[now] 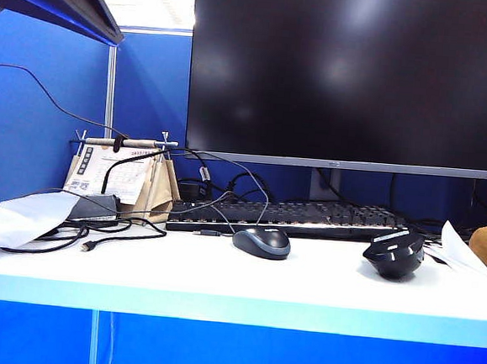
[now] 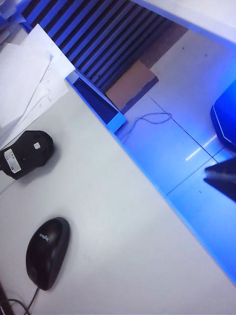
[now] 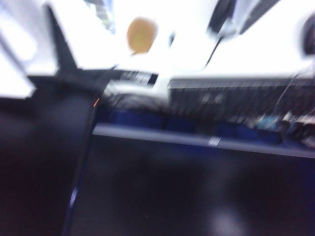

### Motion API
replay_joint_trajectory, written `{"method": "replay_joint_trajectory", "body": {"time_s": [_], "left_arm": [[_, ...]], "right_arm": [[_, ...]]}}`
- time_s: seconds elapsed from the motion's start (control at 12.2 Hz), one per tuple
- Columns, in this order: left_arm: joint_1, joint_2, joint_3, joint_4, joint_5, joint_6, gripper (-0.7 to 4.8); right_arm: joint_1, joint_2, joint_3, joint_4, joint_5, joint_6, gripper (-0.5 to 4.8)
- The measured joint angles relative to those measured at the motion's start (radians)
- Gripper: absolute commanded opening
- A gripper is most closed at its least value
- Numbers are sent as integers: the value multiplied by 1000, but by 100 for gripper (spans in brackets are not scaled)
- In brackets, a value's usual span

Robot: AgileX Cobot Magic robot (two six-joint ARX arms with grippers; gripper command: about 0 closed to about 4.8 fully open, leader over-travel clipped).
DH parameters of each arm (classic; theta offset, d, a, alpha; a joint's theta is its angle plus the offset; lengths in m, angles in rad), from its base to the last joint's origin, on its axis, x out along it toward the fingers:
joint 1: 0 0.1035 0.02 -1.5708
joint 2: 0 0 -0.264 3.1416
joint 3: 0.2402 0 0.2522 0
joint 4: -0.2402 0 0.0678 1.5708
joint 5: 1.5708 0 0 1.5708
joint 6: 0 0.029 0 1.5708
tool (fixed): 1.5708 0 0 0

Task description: Pick up the kiwi and place it near the upside-down mouse.

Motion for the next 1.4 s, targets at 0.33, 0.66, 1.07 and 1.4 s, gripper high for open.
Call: {"method": "replay_joint_trajectory", "body": {"time_s": [0.33,0.66,1.07,1.4], "left_arm": [[0,0,0,0,98,-47,-5],[-1,0,0,-33,115,-50,-5],[-2,0,0,-88,114,-46,-5],[-2,0,0,-57,115,-46,-5]], "right_arm": [[-541,640,300,110,-484,300,349],[-626,865,301,275,-568,326,405],[-563,1554,477,734,-470,192,423],[-570,1648,602,677,-453,177,423]]}}
